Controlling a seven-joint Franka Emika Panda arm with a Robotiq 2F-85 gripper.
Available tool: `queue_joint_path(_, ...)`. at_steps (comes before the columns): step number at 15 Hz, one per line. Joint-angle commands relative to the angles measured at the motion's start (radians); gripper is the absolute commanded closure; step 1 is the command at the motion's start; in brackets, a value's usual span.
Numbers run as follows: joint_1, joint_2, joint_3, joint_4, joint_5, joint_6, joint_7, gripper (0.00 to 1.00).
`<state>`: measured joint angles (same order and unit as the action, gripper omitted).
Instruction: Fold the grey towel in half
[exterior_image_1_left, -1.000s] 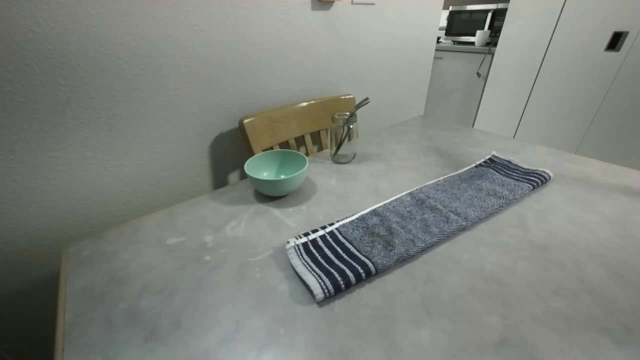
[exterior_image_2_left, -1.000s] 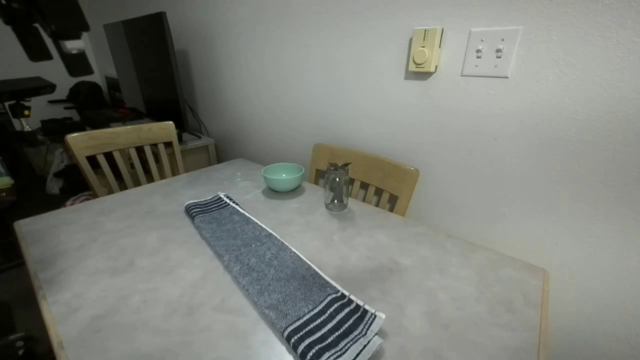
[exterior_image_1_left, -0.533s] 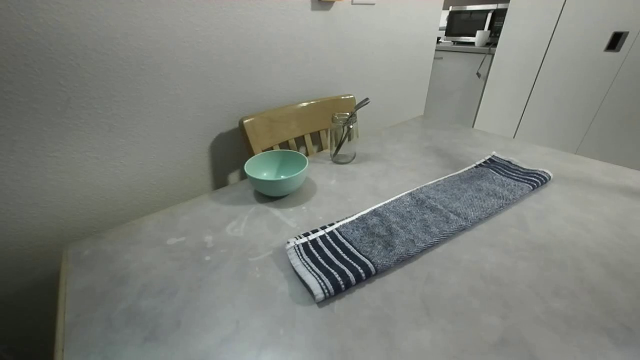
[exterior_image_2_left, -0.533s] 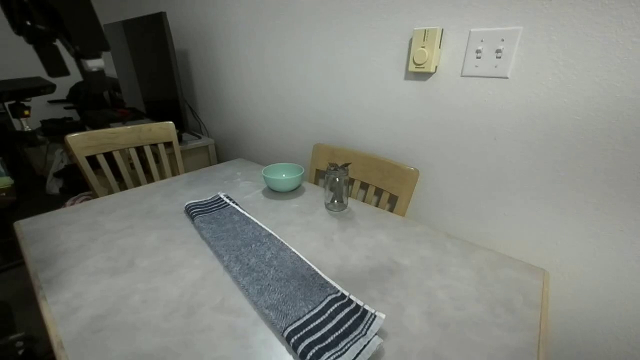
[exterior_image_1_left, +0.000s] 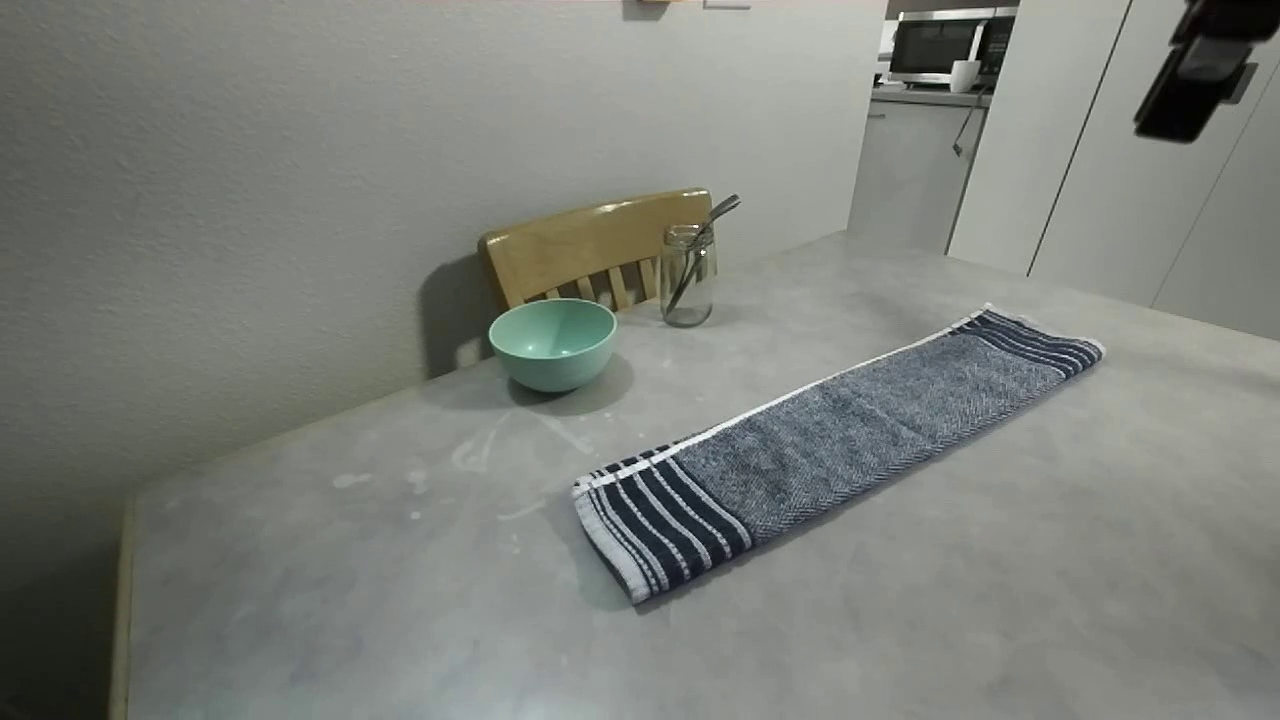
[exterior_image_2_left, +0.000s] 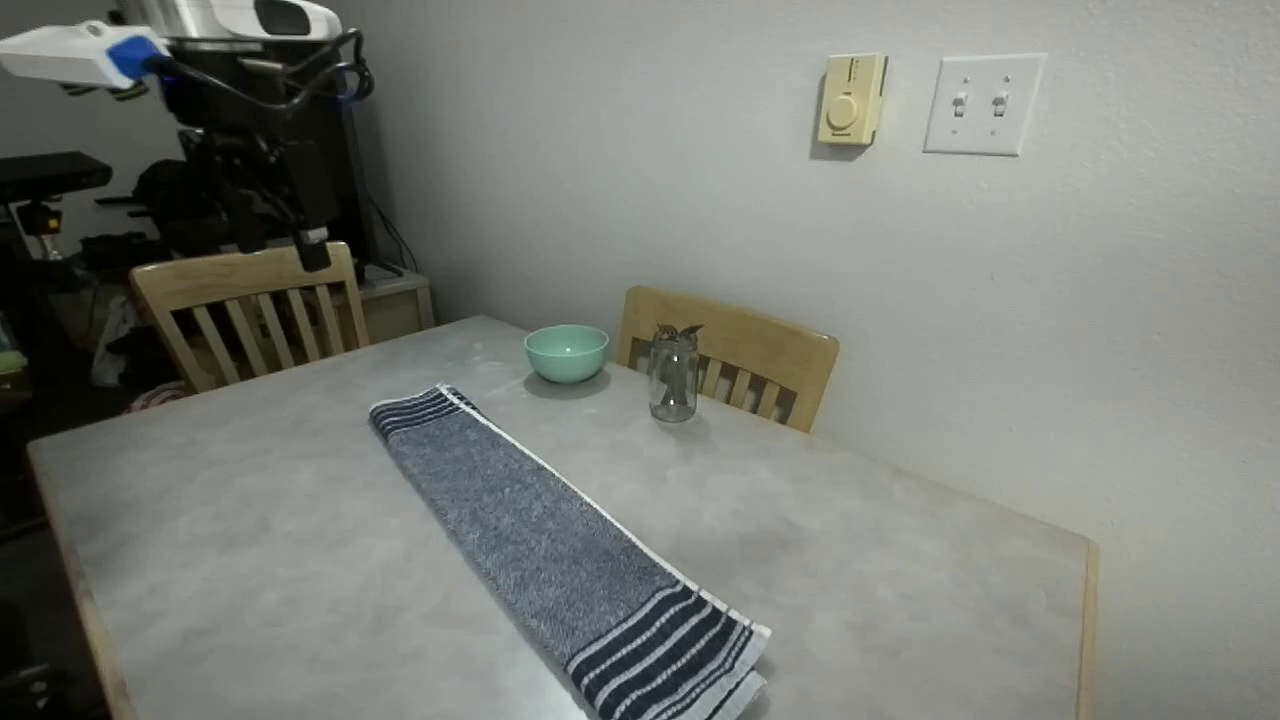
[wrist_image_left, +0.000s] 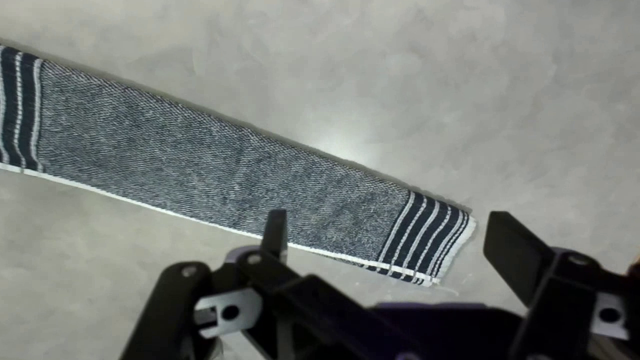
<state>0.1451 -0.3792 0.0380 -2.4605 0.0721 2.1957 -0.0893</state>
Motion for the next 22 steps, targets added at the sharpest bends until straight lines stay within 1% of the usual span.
queue_joint_path(1, -0.002, 0.050, 0.019, 0.028, 0.011, 0.000, -0.002, 0.00)
queue_joint_path(3, 0.002, 0.114, 0.025, 0.067, 0.013, 0.001, -0.001, 0.00)
queue_joint_path(6, -0.002, 0.134, 0.016, 0.083, 0.023, 0.001, -0.008, 0.00)
queue_joint_path(9, -0.003, 0.219, 0.010, 0.144, 0.035, 0.001, -0.024, 0.00)
queue_joint_path(11, -0.008, 0.293, 0.015, 0.201, 0.040, 0.008, 0.009, 0.00)
queue_joint_path(14, -0.016, 0.406, 0.026, 0.293, 0.033, 0.012, 0.097, 0.00)
queue_joint_path(17, -0.012, 0.514, 0.033, 0.389, 0.040, 0.022, 0.138, 0.00)
queue_joint_path(18, -0.014, 0.435, 0.033, 0.313, 0.013, 0.018, 0.126, 0.00)
queue_joint_path(20, -0.012, 0.493, 0.035, 0.364, 0.012, 0.018, 0.139, 0.00)
queue_joint_path(22, -0.012, 0.514, 0.036, 0.383, 0.012, 0.018, 0.142, 0.00)
